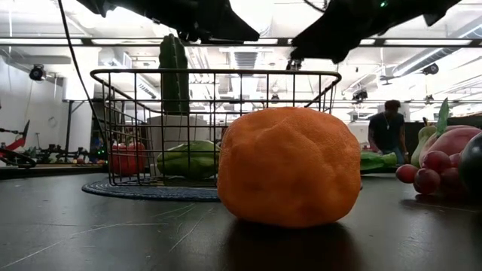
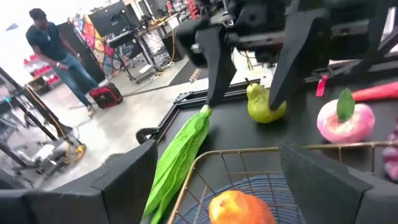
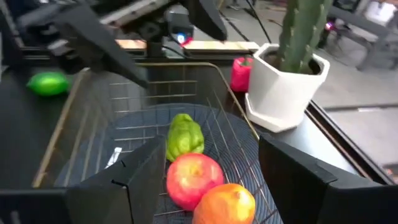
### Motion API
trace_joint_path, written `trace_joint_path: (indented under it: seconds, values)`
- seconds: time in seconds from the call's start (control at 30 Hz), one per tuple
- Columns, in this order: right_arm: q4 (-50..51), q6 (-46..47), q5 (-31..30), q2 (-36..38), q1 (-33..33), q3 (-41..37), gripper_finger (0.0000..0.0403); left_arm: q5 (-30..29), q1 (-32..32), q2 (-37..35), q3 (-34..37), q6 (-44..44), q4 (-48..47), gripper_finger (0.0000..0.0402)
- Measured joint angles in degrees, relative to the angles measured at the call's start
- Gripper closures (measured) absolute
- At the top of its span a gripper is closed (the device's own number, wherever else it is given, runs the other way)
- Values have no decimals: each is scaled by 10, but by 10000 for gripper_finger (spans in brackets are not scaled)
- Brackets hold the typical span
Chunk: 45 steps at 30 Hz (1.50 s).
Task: Build produce basket
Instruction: Put the bell pepper into the wire basket
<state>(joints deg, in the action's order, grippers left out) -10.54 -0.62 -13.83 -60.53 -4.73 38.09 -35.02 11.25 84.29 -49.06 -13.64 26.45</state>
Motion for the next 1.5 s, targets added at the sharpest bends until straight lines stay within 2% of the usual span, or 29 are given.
trace_joint_path:
  seconds: [0.2, 0.43, 0.53, 0.63, 0.7, 0.83, 1.0, 1.07, 1.23, 1.4, 1.5]
  values:
    - [61, -33, 38, 55, 0, 0, 165, -59, 5, -15, -1, 63, -25, 85]
    - [110, -56, 39, 85, 0, -1, 168, -143, 8, -105, -6, 120, -122, 85]
    - [109, -73, 38, 85, 0, -2, 166, -219, 7, -147, -4, 145, -186, 85]
    - [104, -90, 38, 80, 0, -3, 166, -321, 7, -185, -3, 162, -281, 86]
    - [102, -97, 38, 75, 0, -3, 168, -348, 2, -214, -3, 204, -361, 87]
    - [100, -109, 38, 66, 0, -3, 170, -314, -21, -264, -1, 372, -490, 87]
    - [91, -153, 38, 63, 1, -3, 170, -275, -40, -272, 1, 532, -599, 87]
    - [83, -165, 38, 65, 1, -3, 172, -257, -45, -269, 1, 583, -631, 87]
    - [85, -187, 37, 68, 2, -2, 172, -163, -73, -254, 1, 697, -709, 87]
    - [85, -189, 37, 67, 2, -4, 174, -141, -100, -224, 1, 806, -792, 87]
    - [85, -189, 37, 64, 2, -6, 174, -104, -125, -198, 1, 819, -813, 87]
